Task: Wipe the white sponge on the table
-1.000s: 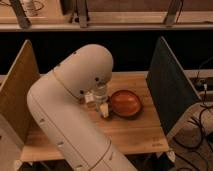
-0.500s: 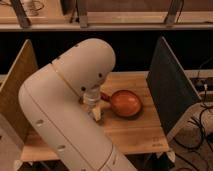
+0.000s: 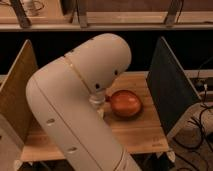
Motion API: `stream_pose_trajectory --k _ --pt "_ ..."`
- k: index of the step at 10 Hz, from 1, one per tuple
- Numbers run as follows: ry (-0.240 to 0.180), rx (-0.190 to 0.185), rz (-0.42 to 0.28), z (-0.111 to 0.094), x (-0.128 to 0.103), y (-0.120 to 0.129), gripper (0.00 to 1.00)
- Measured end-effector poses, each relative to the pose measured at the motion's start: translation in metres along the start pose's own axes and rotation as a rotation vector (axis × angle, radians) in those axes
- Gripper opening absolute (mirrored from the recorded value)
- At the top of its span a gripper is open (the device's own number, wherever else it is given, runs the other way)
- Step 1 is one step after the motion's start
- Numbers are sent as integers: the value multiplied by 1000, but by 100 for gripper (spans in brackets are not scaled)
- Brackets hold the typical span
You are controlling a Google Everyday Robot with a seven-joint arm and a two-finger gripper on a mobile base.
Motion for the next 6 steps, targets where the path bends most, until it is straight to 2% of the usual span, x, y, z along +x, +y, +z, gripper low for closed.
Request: stream_pose_trajectory --k 1,2,4,6 --pt "-5 18 2 -5 1 1 78" --pt "-12 27 0 -8 1 2 80" --pt "-28 55 -19 -16 -3 1 80" --pt "-28 55 -17 -16 -2 2 80"
